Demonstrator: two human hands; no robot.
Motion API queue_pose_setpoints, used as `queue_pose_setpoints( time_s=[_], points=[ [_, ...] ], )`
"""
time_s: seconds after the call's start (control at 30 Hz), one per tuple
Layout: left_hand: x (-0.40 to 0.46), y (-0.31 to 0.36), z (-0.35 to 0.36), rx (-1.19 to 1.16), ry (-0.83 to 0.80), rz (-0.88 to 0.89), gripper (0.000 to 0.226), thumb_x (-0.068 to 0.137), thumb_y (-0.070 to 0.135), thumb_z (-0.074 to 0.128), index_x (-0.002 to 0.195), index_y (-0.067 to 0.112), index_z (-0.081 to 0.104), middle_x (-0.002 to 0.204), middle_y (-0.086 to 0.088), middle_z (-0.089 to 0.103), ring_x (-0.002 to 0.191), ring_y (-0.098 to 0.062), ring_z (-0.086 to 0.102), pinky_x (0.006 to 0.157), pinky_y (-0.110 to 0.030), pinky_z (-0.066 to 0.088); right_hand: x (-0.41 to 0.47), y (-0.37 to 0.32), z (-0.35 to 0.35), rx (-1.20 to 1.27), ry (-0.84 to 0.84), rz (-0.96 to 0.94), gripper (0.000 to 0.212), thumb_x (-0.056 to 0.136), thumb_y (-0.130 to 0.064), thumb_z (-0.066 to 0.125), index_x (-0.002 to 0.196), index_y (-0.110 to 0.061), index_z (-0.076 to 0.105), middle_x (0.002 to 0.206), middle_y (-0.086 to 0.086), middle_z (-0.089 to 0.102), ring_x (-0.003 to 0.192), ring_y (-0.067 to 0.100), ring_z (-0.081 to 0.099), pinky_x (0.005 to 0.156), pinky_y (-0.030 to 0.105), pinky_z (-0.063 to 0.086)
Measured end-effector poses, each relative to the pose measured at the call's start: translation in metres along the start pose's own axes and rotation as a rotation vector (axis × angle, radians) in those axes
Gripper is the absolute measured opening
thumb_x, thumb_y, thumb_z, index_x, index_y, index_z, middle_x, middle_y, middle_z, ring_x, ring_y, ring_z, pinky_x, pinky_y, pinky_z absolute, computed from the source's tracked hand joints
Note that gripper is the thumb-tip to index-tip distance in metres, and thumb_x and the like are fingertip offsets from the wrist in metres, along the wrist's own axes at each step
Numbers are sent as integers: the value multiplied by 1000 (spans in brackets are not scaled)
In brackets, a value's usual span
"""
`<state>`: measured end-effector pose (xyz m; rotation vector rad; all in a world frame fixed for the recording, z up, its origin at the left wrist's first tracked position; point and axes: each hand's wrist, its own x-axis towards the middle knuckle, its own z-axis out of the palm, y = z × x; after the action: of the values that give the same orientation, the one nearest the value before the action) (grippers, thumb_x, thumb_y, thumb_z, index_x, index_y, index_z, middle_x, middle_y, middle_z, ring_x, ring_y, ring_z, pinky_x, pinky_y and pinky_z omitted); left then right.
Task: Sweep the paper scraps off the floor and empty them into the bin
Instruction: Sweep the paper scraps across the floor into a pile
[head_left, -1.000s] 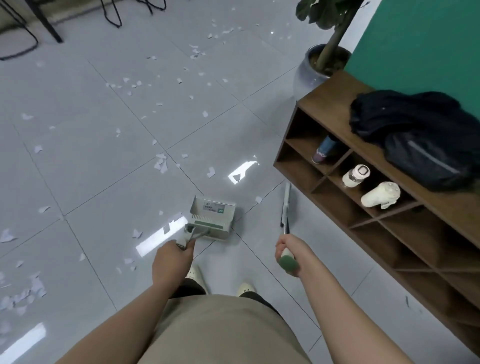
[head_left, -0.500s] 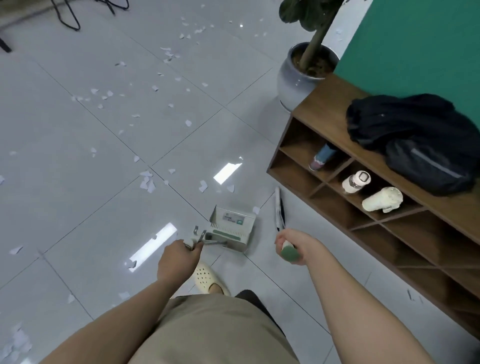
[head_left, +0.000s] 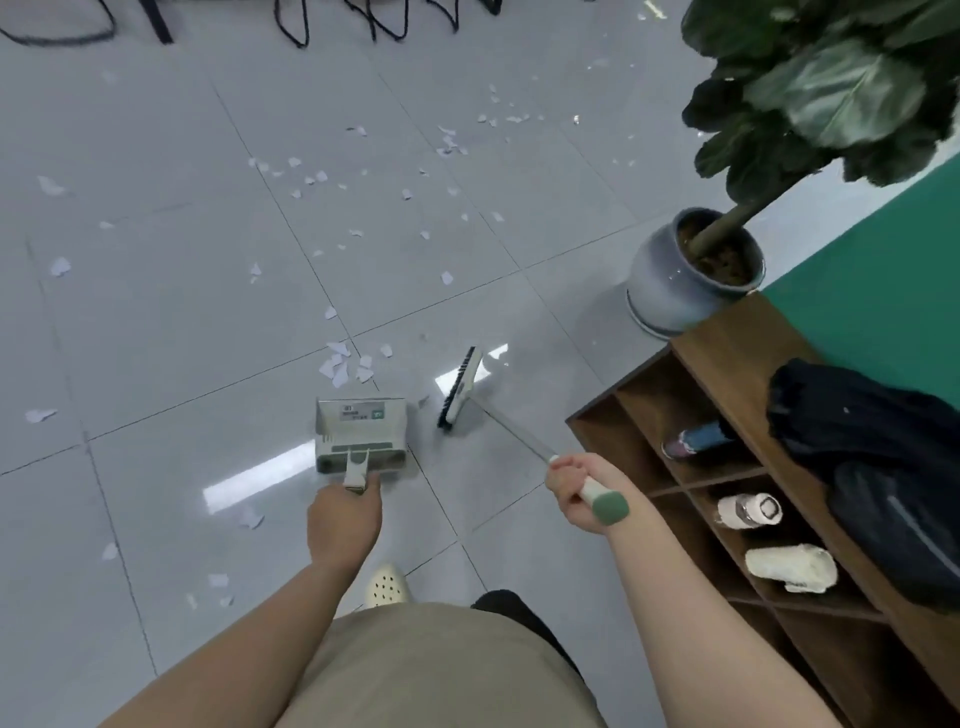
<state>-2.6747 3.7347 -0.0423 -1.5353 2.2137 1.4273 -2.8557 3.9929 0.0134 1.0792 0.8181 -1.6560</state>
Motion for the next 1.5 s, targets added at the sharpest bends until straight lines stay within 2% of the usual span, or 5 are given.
queue_pose_setpoints(
  time_s=[0.17,0.53,0.7,1.03,1.5],
  points=[
    [11,5,-7,-54,79,-52,66,102,47,50,51,6,47,49,-8,52,51,-27,52,52,-31,40,6,13,68,-63,67,-61,26,89,-1,45,72,-17,34,51,-6,34,30,7,39,28,17,36],
    [20,2,-15,-239,267,-272,57,100,48,54,60,6,52,61,-10,60,61,-30,58,54,-31,42,32,31,115,-455,228,72,15,88,4,52,77,-7,51,49,3,42,32,13,44,32,20,40],
    [15,0,-8,-276,369,-391,55,97,52,58,64,9,55,63,-10,62,61,-31,59,54,-32,44,68,0,128,-561,167,215,33,76,8,56,73,-19,37,52,-5,36,33,8,38,40,11,35],
    [-40,1,30,-499,723,-710,46,98,39,61,72,1,57,68,-15,59,62,-33,57,56,-34,42,98,-60,190,-1450,40,427,16,88,5,50,88,-9,42,60,2,42,38,8,39,34,20,38],
    [-167,-10,94,-697,1127,-1231,49,95,48,59,69,7,62,67,-12,64,60,-34,60,58,-45,59,102,93,185,-1940,-48,923,25,92,1,48,70,-12,44,51,-3,39,31,6,36,30,16,33]
  ],
)
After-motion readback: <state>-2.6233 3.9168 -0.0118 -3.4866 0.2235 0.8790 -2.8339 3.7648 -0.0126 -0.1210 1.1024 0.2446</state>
